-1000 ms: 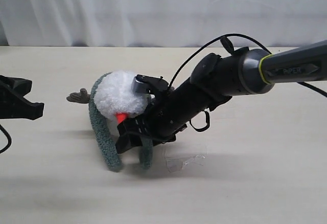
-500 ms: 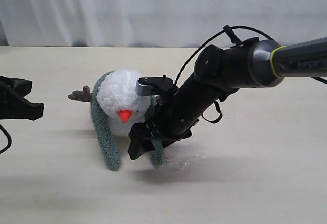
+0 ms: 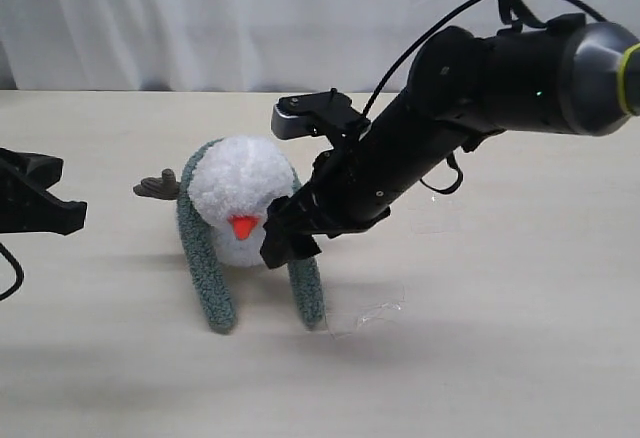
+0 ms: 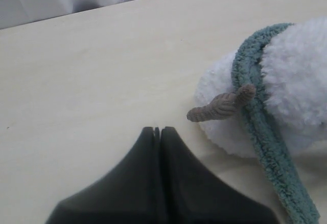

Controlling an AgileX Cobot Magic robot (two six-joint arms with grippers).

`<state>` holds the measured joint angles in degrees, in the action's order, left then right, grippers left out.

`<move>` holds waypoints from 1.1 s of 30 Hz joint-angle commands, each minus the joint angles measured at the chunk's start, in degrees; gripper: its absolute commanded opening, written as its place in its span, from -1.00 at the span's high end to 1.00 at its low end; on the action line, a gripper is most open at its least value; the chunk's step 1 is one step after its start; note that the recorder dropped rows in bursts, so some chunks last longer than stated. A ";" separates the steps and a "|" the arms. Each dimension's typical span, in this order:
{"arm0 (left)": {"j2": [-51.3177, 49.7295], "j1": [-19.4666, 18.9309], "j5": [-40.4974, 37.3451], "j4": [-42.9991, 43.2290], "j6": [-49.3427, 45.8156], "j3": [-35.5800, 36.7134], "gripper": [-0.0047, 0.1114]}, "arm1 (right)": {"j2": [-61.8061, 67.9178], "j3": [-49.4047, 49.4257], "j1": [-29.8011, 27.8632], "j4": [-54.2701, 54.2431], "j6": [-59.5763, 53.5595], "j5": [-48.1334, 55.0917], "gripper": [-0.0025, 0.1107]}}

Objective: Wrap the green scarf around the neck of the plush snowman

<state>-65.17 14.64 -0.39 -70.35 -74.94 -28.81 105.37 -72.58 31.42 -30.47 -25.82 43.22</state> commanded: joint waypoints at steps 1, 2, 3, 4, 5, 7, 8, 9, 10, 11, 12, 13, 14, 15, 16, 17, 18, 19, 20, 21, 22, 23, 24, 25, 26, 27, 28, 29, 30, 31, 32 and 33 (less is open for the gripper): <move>-2.30 -0.01 -0.10 -2.38 0.45 0.00 0.92 | -3.73 0.27 -0.17 6.77 3.62 0.04 -0.25; -2.90 -0.01 -0.10 -2.63 0.45 0.00 0.92 | -4.41 0.27 -0.17 8.63 4.66 0.04 -0.17; -3.35 -0.01 -0.10 -2.63 0.45 0.00 0.92 | -5.04 0.27 -0.17 10.27 4.95 0.04 -0.09; -3.90 -0.01 -0.10 -2.74 0.45 -0.11 0.92 | -5.53 0.27 -0.17 11.09 5.08 0.04 -0.02; -4.59 -0.01 -0.57 -2.74 0.45 -0.42 0.92 | -5.95 0.27 -0.17 11.91 5.08 0.04 0.07; -6.14 -0.01 -2.12 -2.42 0.34 -1.33 0.92 | -6.76 0.27 -0.17 12.20 5.08 0.04 0.27; -7.23 -0.01 -3.81 -2.37 0.07 -1.94 0.92 | -7.02 0.27 -0.17 12.24 5.08 -0.05 0.38; -8.32 0.10 -5.15 -2.23 -0.18 -2.51 0.92 | -7.40 0.27 -0.17 12.35 5.08 -0.05 0.48; -9.48 0.10 -6.26 -2.23 -0.93 -3.00 0.92 | -7.54 0.27 -0.17 12.34 5.08 -0.05 0.55; -10.61 0.10 -7.67 -2.34 -1.78 -3.61 0.92 | -7.71 0.27 -0.17 12.34 5.08 0.19 0.65; -11.80 0.10 -8.79 -2.34 -2.29 -4.16 0.92 | -7.78 0.27 -0.17 12.54 5.08 0.42 0.75; -12.71 0.10 -9.67 -2.69 -3.00 -4.56 0.92 | -7.84 0.27 -0.17 13.00 5.08 0.70 0.83; -13.81 0.10 -10.88 -2.96 -3.85 -4.83 0.92 | -7.84 0.27 -0.17 13.67 5.08 1.22 0.89; -14.83 0.10 -11.73 -4.05 -5.50 -5.32 0.92 | -7.84 0.27 -0.17 14.93 5.08 1.64 0.88; -15.57 0.10 -12.19 -6.48 -7.73 -5.51 0.92 | -7.84 0.27 -0.17 16.64 5.88 1.82 0.88; -16.48 0.10 -13.01 -9.99 -11.34 -5.67 0.92 | -7.84 0.27 -0.17 18.53 7.07 2.07 0.88; -17.33 0.10 -13.66 -14.47 -16.08 -5.91 0.92 | -7.84 0.27 -0.17 20.45 8.92 2.07 0.88; -18.05 0.10 -14.77 -19.70 -21.81 -5.96 0.92 | -7.84 0.27 -0.17 22.08 10.74 2.07 0.88; -18.56 0.10 -17.08 -24.32 -28.52 -5.96 0.92 | -7.84 0.27 -0.17 22.95 11.87 2.07 0.88; -19.25 0.10 -19.82 -28.80 -35.50 -5.96 0.92 | -7.84 0.27 -0.17 23.07 12.01 2.07 0.88; -19.96 0.10 -22.62 -29.60 -40.01 -5.96 0.92 | -7.84 0.27 -0.17 23.07 12.01 2.07 0.88; -20.75 0.10 -27.07 -29.60 -43.03 -6.05 0.92 | -7.84 0.27 -0.17 22.62 12.01 2.07 0.88; -21.55 0.10 -31.68 -29.60 -45.90 -6.17 0.92 | -7.84 0.27 -0.17 22.11 11.90 2.07 0.88; -22.28 0.10 -35.48 -29.60 -47.85 -6.17 0.92 | -7.84 0.27 -0.17 21.75 11.63 2.07 0.88; -22.75 0.10 -37.45 -29.60 -47.85 -6.27 0.92 | -7.84 0.27 -0.17 21.75 11.63 2.07 0.88; -23.13 0.10 -38.63 -29.60 -47.85 -6.27 0.92 | -7.84 0.27 -0.17 21.75 11.63 2.07 0.88; -23.29 0.10 -38.36 -29.60 -47.85 -6.27 0.92 | -7.84 0.27 -0.17 21.75 11.63 2.07 0.88; -23.29 0.10 -37.30 -29.60 -47.85 -6.27 0.92 | -7.84 0.27 -0.17 21.75 11.63 2.07 0.88; -23.29 -0.01 -35.82 -29.60 -47.85 -6.27 0.92 | -7.84 0.27 -0.17 21.75 11.53 2.07 0.88; -23.29 -0.01 -34.02 -29.60 -47.85 -6.72 0.92 | -7.84 0.27 -0.17 21.75 11.53 2.07 0.88; -23.29 -0.01 -32.67 -29.60 -47.85 -6.88 0.92 | -7.84 0.27 -0.17 21.75 11.53 2.07 0.88; -23.29 -0.01 -31.28 -29.60 -47.85 -6.98 0.92 | -7.84 0.27 -0.17 21.75 11.53 2.07 0.88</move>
<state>-88.30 14.64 -34.78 -99.07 -120.94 -35.07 98.06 -72.58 31.42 -8.75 -14.32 45.22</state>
